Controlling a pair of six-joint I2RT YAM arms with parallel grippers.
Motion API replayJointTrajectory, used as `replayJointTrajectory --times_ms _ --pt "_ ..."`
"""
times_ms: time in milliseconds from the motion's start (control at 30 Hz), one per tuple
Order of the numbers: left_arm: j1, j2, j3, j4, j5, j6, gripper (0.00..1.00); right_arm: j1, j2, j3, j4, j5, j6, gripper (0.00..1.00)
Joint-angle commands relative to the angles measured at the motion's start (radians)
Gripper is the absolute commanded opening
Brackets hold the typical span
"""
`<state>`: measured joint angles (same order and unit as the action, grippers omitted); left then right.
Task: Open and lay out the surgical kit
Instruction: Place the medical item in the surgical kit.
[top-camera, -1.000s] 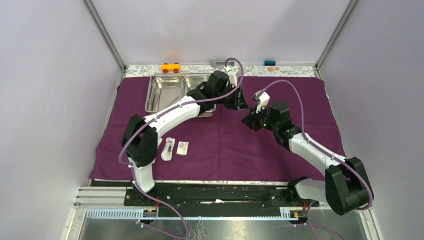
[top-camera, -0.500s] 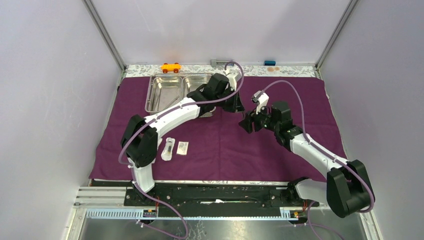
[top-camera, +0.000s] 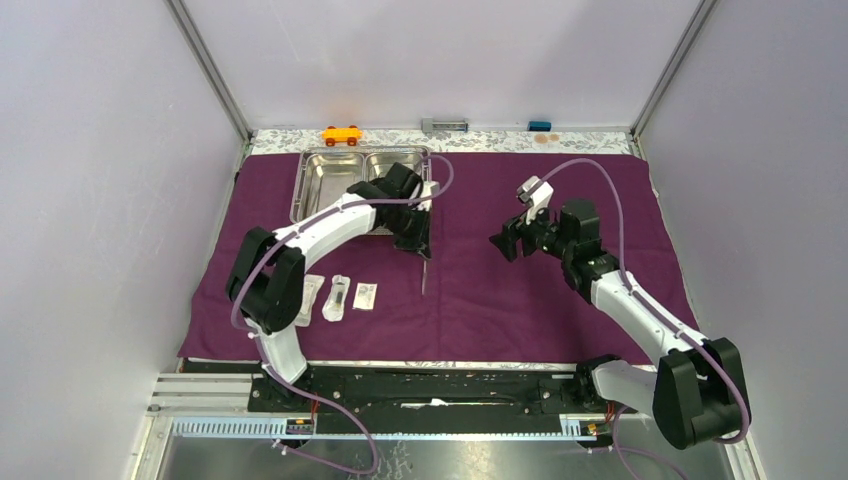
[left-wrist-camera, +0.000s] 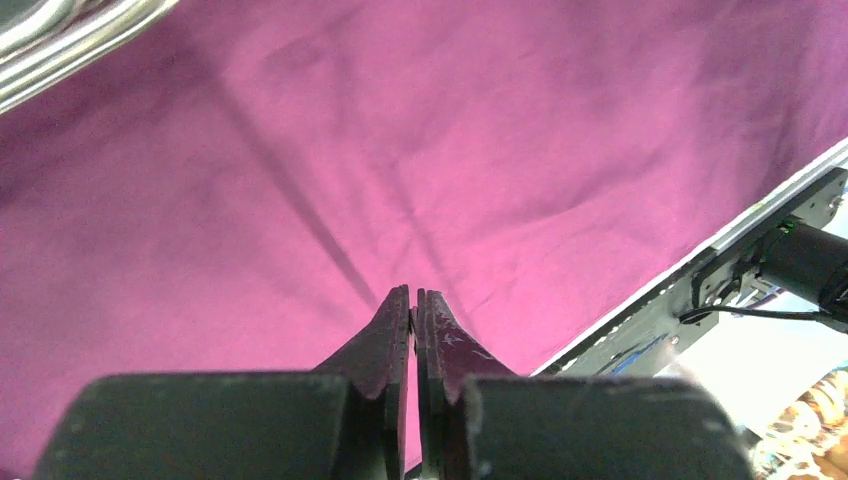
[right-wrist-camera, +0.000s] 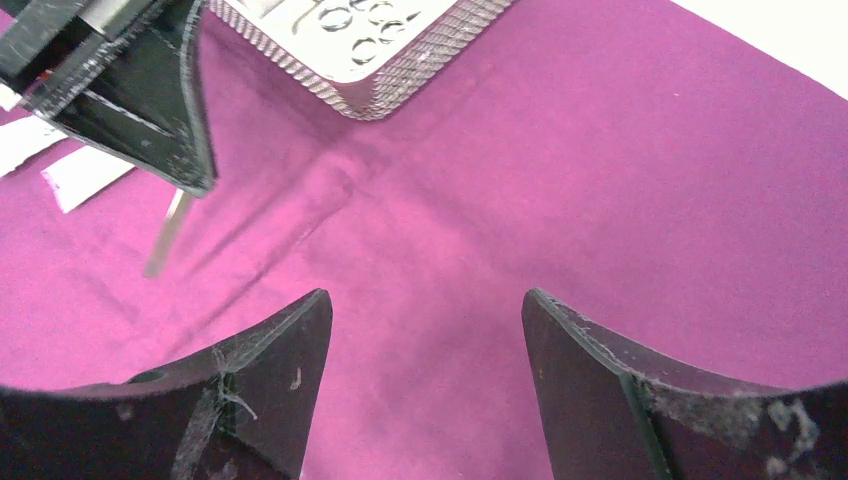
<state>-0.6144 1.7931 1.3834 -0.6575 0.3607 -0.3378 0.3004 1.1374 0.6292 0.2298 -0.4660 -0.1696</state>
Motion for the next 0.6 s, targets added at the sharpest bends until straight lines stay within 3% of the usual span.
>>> replayJointTrajectory --times_ms 0,567 --pt "0.080 -0.024 -0.050 -0.082 0.096 0.029 0.00 -0.043 0.002 0.015 0.013 -0.019 -0.033 0.77" --pt "0.131 0.148 0.004 -0.146 0.161 0.023 0.00 -0.071 0.052 0.008 0.017 -0.039 -0.032 0.76"
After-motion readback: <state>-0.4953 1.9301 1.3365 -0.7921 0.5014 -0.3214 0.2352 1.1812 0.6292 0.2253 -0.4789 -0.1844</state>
